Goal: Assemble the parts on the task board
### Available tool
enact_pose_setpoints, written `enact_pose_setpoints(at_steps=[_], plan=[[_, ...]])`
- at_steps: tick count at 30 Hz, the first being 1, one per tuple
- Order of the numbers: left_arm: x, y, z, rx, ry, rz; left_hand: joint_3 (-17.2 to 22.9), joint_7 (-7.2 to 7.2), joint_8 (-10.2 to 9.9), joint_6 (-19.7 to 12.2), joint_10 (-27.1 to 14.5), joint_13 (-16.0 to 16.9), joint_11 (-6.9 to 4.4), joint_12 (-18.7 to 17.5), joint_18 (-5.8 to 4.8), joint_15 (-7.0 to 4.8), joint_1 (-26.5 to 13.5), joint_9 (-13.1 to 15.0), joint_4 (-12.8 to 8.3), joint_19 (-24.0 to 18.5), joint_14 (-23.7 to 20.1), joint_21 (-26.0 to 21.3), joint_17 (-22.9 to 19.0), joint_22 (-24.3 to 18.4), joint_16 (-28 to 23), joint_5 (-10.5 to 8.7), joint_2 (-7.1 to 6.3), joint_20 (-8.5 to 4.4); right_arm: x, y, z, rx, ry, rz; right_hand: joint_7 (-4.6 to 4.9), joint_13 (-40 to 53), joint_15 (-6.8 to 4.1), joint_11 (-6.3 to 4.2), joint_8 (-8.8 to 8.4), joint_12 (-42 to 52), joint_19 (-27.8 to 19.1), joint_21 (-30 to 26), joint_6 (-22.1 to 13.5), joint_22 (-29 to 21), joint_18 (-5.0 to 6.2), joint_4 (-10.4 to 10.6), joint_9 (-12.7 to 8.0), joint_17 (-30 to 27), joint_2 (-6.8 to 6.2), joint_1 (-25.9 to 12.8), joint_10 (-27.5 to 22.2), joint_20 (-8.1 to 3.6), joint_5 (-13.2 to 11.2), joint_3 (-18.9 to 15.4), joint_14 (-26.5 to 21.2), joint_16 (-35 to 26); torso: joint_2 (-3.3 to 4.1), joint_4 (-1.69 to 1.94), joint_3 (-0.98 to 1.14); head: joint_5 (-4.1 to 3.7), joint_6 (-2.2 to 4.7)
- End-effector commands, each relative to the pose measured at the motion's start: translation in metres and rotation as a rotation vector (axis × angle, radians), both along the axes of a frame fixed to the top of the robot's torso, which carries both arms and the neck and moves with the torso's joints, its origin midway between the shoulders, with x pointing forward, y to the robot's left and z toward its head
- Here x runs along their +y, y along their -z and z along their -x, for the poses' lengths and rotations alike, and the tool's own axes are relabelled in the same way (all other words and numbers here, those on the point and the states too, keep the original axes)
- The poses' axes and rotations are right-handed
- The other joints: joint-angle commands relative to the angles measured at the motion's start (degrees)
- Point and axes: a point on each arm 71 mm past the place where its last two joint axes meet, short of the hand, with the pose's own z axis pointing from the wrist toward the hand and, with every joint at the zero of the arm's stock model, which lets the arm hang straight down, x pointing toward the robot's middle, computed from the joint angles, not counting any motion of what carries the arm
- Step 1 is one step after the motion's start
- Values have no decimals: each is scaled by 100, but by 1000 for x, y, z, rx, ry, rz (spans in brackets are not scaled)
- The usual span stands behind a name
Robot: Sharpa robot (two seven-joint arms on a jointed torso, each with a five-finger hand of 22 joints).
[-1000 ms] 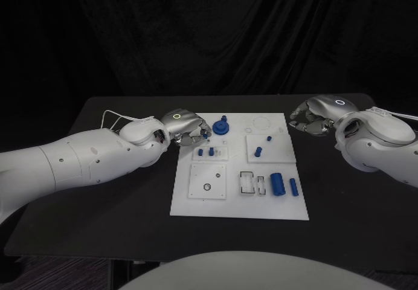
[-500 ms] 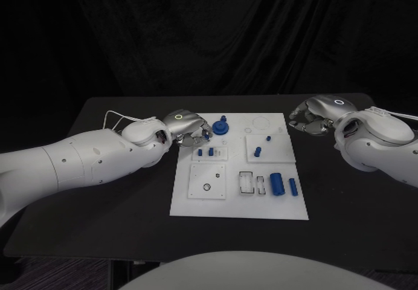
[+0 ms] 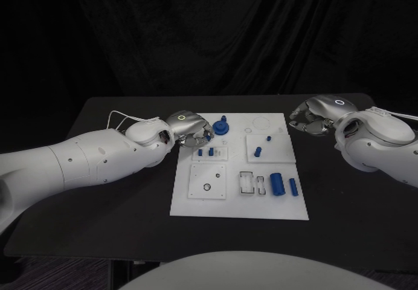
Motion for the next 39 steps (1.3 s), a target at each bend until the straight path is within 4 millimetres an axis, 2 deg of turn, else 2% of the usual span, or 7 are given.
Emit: enact_pose_setpoints(at_steps=[1,24,28,29,33,37,39], plan=[[-2,3,0,18,-1,-9,-2,33,-27,0,42,-6,-6,-22,-93,4,-55,-3,20,-36,-47,-2,-10,1051,-36,-5,15,4,-1,1,1,-1,7,1,0,726,35,-11,-25,-19,-41,-19,31,893,15,-4,-9,774,-55,-7,-33,1,35,28,311,-31,0,0,4,-5,-1],[0,11,3,43,-5,-19,-27,22,-49,-7,47,-41,1,-71,-83,12,-105,-17,56,-68,-87,-50,-73,1036,-81,-13,5,5,0,1,0,0,5,2,5,722,38,-7,-36,-24,-38,-17,18,894,14,-13,-15,770,-58,-12,-34,2,35,47,310,-36,-3,1,-1,-7,-1],[1,12,3,45,-11,-21,-19,-40,-172,-164,13,-113,10,-178,-76,17,-114,-78,67,-91,-107,-88,-108,1027,-110,-11,-11,8,0,1,0,0,5,1,5,722,38,-7,-36,-24,-38,-17,18,894,14,-13,-15,770,-58,-12,-34,2,35,47,310,-36,-1,0,2,-4,-1],[2,12,3,46,-14,-22,-9,-134,-275,-335,-58,-166,51,-267,-72,46,-125,-137,80,-107,-131,-114,-138,1021,-134,-24,-37,10,0,1,0,0,4,1,5,718,39,-7,-39,-29,-40,-25,14,892,15,-15,-17,769,-60,-13,-38,3,35,51,309,-37,0,-1,2,-3,-1],[3,13,3,45,-30,-22,-21,-338,-299,-839,-407,-340,167,-561,-52,136,-218,-305,179,-182,-219,-229,-228,990,-201,-204,-125,35,1,1,0,0,4,1,5,718,39,-7,-39,-29,-40,-25,14,892,15,-15,-17,769,-60,-13,-38,3,35,51,309,-37,0,1,-1,-4,-1],[7,12,2,23,-52,-9,-250,-662,-299,-1773,-942,-520,285,-827,-34,228,-395,-656,347,-234,-293,-339,-296,966,-241,-303,-247,103,0,1,1,-1,3,0,4,708,39,-7,-44,-40,-41,-28,4,892,16,-20,-20,765,-66,-13,-48,3,35,53,308,-42,-1,-2,0,5,-1],[10,11,2,0,-62,6,-377,-772,-331,-2383,-1106,-524,315,-820,-31,249,-437,-1030,373,-234,-294,-357,-296,965,-233,-304,-251,122,0,1,1,-2,3,-1,3,705,39,-7,-48,-44,-40,-27,-1,892,16,-24,-21,762,-73,-11,-52,3,34,54,307,-46,-3,-3,0,10,-1]])
